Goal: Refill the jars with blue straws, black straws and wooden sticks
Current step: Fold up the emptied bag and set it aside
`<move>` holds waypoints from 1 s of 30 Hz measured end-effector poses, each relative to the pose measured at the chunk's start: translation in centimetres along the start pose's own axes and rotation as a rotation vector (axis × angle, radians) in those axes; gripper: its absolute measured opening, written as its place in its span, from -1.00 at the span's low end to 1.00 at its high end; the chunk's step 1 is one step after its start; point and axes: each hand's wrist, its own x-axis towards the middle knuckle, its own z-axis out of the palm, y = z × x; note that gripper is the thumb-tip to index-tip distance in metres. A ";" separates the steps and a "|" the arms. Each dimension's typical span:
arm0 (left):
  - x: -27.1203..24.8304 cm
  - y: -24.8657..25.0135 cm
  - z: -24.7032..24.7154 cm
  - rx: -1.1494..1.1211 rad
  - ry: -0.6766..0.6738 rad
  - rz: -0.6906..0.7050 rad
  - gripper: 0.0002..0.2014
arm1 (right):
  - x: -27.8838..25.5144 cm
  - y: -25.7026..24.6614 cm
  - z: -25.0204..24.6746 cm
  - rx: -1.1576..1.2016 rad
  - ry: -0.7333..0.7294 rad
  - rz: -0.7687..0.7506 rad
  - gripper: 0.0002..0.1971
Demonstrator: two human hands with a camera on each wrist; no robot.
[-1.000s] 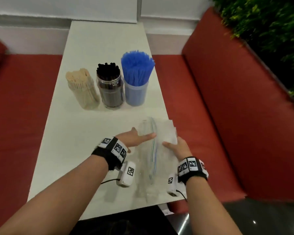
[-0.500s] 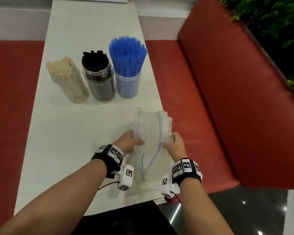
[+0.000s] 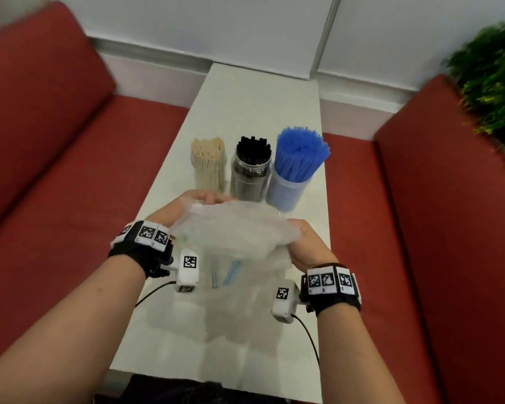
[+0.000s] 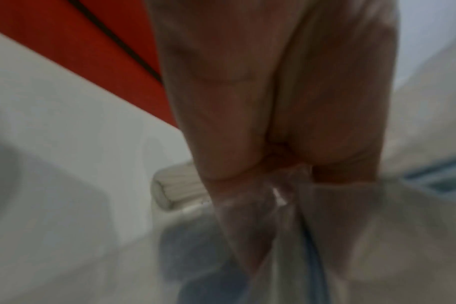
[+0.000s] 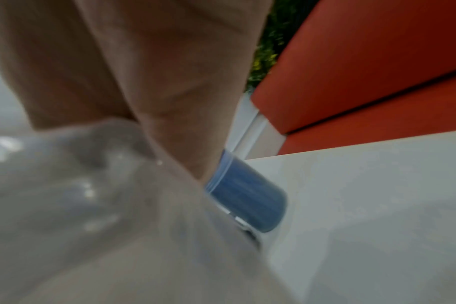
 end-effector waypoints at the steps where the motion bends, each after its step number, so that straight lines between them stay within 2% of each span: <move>1: -0.8 -0.1 -1.0 -0.025 0.014 -0.018 -0.62 | 0.5 -0.8 0.9 -0.033 -0.038 -0.024 -0.87; 2: -1.7 0.0 -1.6 -0.067 0.079 -0.043 -0.44 | 1.1 -1.5 1.9 -0.085 -0.053 -0.053 -0.69; 3: -2.4 -0.2 -2.6 -0.120 0.077 -0.035 -0.44 | 1.5 -2.1 2.8 -0.147 -0.062 -0.091 -0.50; 4: -2.7 -0.2 -3.0 -0.192 0.035 -0.024 -0.62 | 1.8 -2.7 3.4 -0.210 -0.050 -0.123 -0.41; 5: -3.4 0.1 -3.3 -0.274 -0.005 -0.039 -0.71 | 2.2 -3.1 4.2 -0.256 -0.052 -0.165 -0.38; 7: -4.5 0.2 -4.4 -0.314 -0.083 -0.079 -0.38 | 3.2 -3.9 6.7 -0.315 -0.048 -0.256 -0.36; 8: -5.0 0.4 -4.2 -0.280 -0.108 -0.100 -0.37 | 3.7 -4.1 8.2 -0.329 -0.027 -0.293 -0.35; 10: -5.1 -0.1 -4.0 -0.137 -0.103 -0.086 -0.48 | 4.9 -3.9 10.6 -0.305 0.065 -0.356 -0.37; 11: -4.9 -0.4 -4.0 -0.067 -0.057 -0.050 -0.44 | 5.3 -3.8 11.7 -0.268 0.107 -0.361 -0.42; 13: -4.8 -0.7 -4.0 -0.023 0.094 0.042 -0.43 | 6.1 -3.7 13.5 -0.158 0.092 -0.326 -0.56; 15: -5.2 -0.5 -4.6 0.006 0.206 0.140 -0.47 | 6.5 -3.8 14.6 -0.040 -0.022 -0.264 -0.52; 18: -5.9 -0.1 -6.2 0.117 0.359 0.276 -0.49 | 6.9 -3.8 15.7 0.117 -0.313 -0.126 -0.43; 20: -6.6 0.4 -7.8 0.197 0.489 0.339 -0.55 | 7.1 -4.0 16.1 0.043 -0.456 -0.077 -0.45; 21: -6.9 0.6 -8.8 0.210 0.550 0.364 -0.58 | 7.4 -4.1 16.3 -0.027 -0.504 -0.061 -0.41; 22: -7.4 1.0 -9.8 0.207 0.603 0.385 -0.61 | 7.7 -4.3 16.7 -0.096 -0.536 -0.027 -0.29; 24: -8.4 2.0 -11.1 0.193 0.604 0.423 -0.64 | 8.2 -4.6 18.4 -0.129 -0.559 0.098 0.00; 25: -8.6 2.4 -11.4 0.193 0.554 0.444 -0.63 | 8.4 -4.6 19.7 -0.071 -0.587 0.128 0.07; 27: -9.1 3.2 -11.8 0.188 0.456 0.467 -0.61 | 9.0 -4.4 23.1 0.038 -0.635 0.067 0.01; 30: -10.2 3.6 -13.9 -0.006 0.387 0.437 -0.48 | 9.9 -4.2 27.8 -0.022 -0.636 0.002 -0.24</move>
